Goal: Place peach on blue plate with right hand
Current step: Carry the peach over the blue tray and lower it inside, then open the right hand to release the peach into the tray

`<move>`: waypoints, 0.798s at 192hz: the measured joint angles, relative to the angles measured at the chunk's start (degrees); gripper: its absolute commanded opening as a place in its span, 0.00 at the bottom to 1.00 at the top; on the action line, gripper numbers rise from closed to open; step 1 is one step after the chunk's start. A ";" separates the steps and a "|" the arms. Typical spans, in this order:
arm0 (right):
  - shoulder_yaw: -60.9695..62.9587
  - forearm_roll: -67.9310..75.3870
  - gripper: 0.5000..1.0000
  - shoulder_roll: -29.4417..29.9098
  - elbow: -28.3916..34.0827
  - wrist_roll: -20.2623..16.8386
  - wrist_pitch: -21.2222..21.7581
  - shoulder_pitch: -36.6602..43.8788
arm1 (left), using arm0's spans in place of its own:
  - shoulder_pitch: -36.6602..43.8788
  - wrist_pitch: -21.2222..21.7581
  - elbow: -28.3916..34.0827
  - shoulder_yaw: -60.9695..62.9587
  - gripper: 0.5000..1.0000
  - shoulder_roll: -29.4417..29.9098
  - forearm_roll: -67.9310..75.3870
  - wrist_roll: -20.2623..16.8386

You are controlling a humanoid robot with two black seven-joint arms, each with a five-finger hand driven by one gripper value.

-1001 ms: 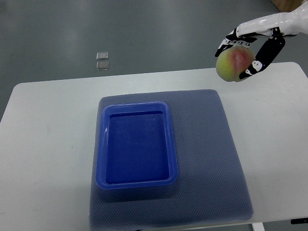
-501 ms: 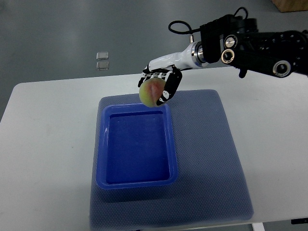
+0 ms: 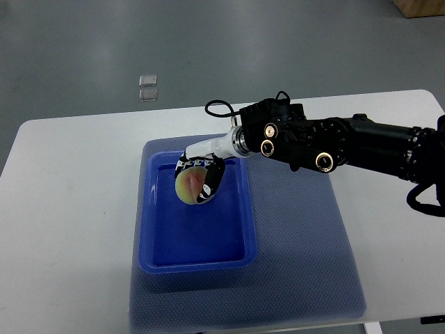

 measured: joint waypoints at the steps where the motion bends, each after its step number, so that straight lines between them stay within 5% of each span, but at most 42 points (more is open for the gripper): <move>1: 0.00 -0.06 0.01 0.00 -0.03 0.00 -0.02 -0.07 | 0.00 0.00 0.00 0.00 1.00 0.00 0.00 0.00; 19: 0.09 -0.69 0.10 0.02 -0.34 0.00 -0.16 -1.15 | 0.00 0.04 0.00 0.00 1.00 0.00 0.00 0.00; 28: 0.19 -0.78 0.27 0.02 -0.40 0.01 -0.19 -1.38 | 0.00 0.04 0.00 0.02 1.00 0.00 0.01 0.00; 38: 0.35 -0.80 0.27 0.02 -0.42 0.11 -0.20 -1.59 | 0.00 0.05 0.00 0.05 1.00 0.00 0.01 0.00; 39: 0.36 -0.80 0.58 0.02 -0.42 0.12 -0.20 -1.61 | 0.00 0.05 0.00 0.05 1.00 0.00 0.01 0.00; 57: 0.56 -0.48 0.85 0.02 -0.44 0.27 -0.19 -1.77 | 0.00 0.05 0.00 0.08 1.00 0.00 0.01 0.00; 153: 7.03 1.24 0.86 -2.04 1.09 0.36 0.54 1.49 | 0.00 0.25 0.05 0.08 1.00 0.00 0.01 0.00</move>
